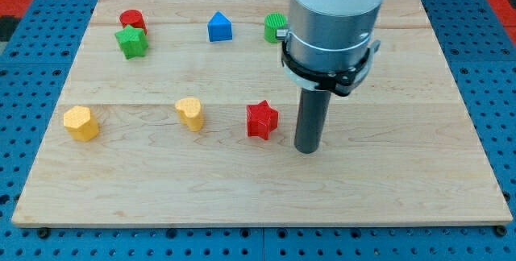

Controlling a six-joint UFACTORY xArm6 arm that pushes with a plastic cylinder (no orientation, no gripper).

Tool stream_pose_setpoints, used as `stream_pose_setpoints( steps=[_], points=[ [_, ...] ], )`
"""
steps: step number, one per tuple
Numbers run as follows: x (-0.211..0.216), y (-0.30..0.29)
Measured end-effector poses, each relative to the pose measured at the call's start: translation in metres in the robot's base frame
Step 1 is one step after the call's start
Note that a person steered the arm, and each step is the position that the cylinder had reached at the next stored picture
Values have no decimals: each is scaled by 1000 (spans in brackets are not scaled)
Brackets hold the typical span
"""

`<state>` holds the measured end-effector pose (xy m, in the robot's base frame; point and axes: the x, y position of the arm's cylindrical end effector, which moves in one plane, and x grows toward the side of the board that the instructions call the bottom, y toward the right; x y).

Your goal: Push the red star to the green star

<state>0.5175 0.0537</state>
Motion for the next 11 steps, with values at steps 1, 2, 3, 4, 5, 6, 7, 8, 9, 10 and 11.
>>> stream_pose_setpoints(
  steps=[1, 2, 3, 4, 5, 6, 7, 8, 9, 10, 11],
  points=[
    [7, -14],
    [5, -30],
    [-16, -45],
    [-45, -53],
    [-78, -59],
    [-108, -70],
    [-126, -81],
    [-164, -96],
    [-179, -112],
    [-179, -134],
    [-179, -136]
  ],
)
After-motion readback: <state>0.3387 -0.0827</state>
